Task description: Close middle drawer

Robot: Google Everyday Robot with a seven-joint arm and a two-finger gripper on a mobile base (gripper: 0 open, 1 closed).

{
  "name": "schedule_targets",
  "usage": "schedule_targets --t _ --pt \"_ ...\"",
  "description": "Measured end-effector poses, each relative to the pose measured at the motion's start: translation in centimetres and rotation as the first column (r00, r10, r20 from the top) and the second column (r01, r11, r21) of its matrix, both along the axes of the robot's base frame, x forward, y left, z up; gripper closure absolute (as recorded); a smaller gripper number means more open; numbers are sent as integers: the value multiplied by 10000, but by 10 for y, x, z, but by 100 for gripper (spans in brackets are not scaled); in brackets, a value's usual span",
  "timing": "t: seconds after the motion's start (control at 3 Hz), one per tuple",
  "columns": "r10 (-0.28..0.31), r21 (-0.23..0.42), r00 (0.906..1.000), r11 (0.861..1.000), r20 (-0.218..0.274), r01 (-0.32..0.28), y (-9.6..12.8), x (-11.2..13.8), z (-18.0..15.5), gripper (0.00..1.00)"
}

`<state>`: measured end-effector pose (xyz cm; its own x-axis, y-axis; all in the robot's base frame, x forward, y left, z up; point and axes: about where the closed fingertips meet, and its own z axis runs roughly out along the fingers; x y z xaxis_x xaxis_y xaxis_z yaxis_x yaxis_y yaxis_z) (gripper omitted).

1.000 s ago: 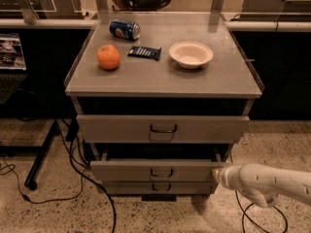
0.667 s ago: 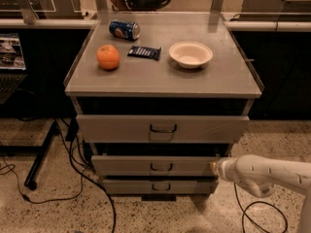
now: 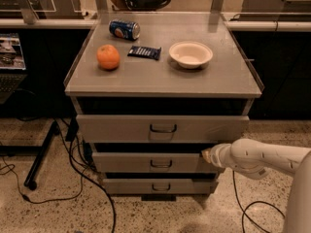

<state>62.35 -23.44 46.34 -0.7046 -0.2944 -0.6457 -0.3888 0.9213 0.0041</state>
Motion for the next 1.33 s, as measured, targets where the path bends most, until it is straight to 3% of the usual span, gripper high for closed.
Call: schedule_targets --t 0.33,0.67,1.0,1.33 --pt "1895 -205 9809 9815 -437 -1905 7 -21 -18 100" --pt "1895 -204 9809 9815 -437 -1906 7 -21 -18 100" --pt "1896 -204 9809 9815 -437 -1906 7 -21 -18 83" --pt "1677 -175 9858 9857 17 -1677 10 -34 -18 59"
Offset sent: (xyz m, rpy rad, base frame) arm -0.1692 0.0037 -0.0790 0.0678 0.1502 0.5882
